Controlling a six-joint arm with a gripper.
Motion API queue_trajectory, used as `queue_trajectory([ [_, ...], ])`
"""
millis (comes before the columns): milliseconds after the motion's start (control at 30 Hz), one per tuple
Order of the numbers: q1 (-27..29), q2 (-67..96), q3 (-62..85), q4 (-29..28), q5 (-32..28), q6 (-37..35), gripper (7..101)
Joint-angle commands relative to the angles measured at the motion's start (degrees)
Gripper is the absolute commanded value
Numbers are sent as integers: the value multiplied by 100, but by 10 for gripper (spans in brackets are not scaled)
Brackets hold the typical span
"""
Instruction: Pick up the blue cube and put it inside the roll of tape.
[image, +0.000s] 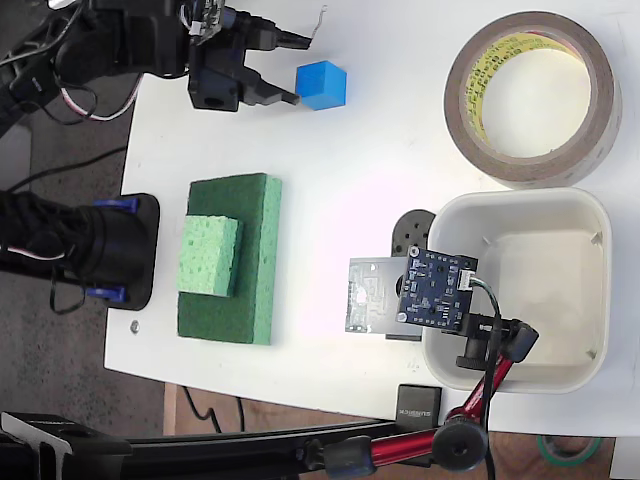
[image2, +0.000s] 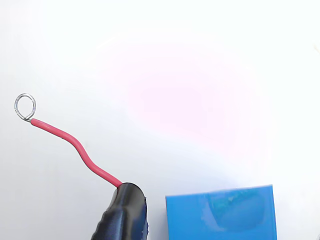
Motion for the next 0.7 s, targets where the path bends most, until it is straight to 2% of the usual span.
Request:
queue_trajectory([
  [33, -18, 26, 114, -176, 44, 18, 1003],
  [700, 35, -352, 448, -984, -18, 62, 995],
])
